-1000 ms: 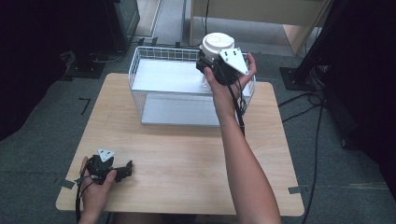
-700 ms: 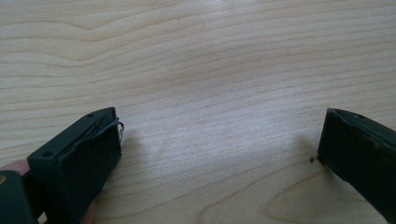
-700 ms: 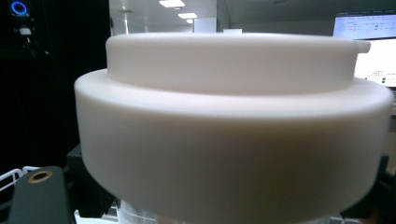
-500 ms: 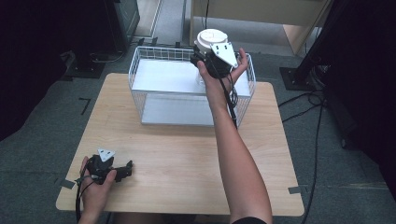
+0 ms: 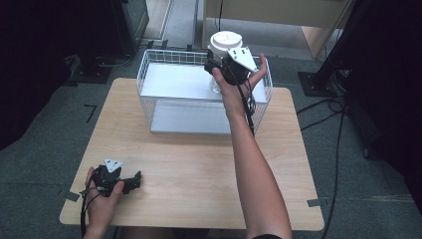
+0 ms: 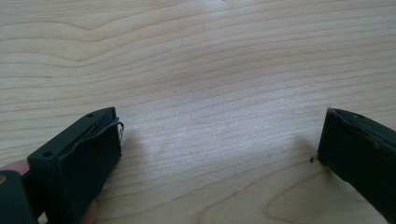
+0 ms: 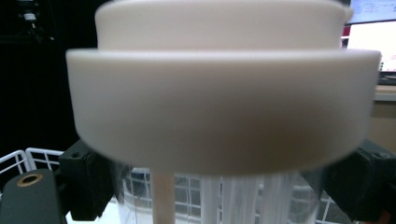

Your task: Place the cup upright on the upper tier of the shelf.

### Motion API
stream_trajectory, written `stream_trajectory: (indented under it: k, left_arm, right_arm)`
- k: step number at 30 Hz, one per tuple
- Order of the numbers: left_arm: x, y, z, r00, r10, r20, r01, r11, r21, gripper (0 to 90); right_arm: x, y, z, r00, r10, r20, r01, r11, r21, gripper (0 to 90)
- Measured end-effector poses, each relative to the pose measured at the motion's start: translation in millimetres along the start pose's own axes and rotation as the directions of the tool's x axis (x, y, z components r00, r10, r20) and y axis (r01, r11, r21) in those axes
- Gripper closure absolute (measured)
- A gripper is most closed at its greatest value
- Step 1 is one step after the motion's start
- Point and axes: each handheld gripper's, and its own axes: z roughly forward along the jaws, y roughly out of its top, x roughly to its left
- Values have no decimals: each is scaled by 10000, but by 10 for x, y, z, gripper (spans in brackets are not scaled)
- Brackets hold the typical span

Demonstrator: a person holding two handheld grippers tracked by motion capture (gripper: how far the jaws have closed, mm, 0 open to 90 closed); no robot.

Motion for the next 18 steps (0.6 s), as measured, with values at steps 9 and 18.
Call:
stream_trajectory:
  k: [9, 18]
  left_arm:
    - [0, 0, 1, 10000, 4, -3, -4, 10000, -5, 0]
    - [2, 1, -1, 10000, 30, 15, -30, 10000, 36, 0]
  right_arm:
    - [-35, -157, -59, 9998, -90, -197, 98, 9993, 374, 105]
    - [-88, -359, -177, 9988, -293, -383, 319, 9970, 709, 103]
